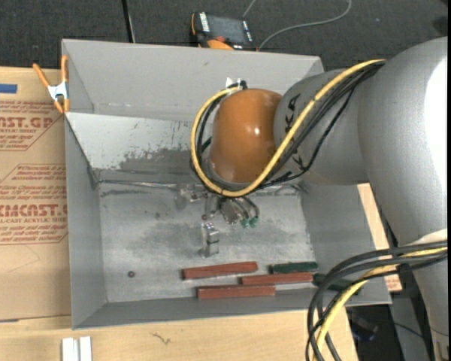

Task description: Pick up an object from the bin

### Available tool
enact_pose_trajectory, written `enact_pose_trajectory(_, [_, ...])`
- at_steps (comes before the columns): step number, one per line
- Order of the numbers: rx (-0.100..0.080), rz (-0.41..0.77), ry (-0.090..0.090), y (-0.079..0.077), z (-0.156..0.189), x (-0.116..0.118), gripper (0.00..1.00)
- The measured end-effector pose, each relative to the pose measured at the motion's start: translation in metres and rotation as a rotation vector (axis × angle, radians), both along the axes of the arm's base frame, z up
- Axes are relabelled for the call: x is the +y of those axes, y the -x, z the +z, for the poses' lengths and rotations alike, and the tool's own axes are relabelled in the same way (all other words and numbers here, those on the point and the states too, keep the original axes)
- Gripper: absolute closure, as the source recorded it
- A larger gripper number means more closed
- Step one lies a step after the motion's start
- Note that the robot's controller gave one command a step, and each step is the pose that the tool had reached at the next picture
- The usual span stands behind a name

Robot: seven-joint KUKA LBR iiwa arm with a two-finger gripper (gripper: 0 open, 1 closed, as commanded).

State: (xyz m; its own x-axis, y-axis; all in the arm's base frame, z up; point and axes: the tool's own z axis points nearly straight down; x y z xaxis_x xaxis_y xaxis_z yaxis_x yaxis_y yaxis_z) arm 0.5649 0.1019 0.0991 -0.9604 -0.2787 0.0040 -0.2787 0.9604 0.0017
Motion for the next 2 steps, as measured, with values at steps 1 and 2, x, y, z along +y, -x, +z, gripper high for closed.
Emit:
enact_pose_trajectory(1, [-0.001, 0.063, 0.002, 0.0711, -0.0302, -0.0668, 0.00])
enact_pose_trajectory(2, [-0.004, 0.067, 0.000, 0.0692, -0.0289, -0.0637, 1.00])
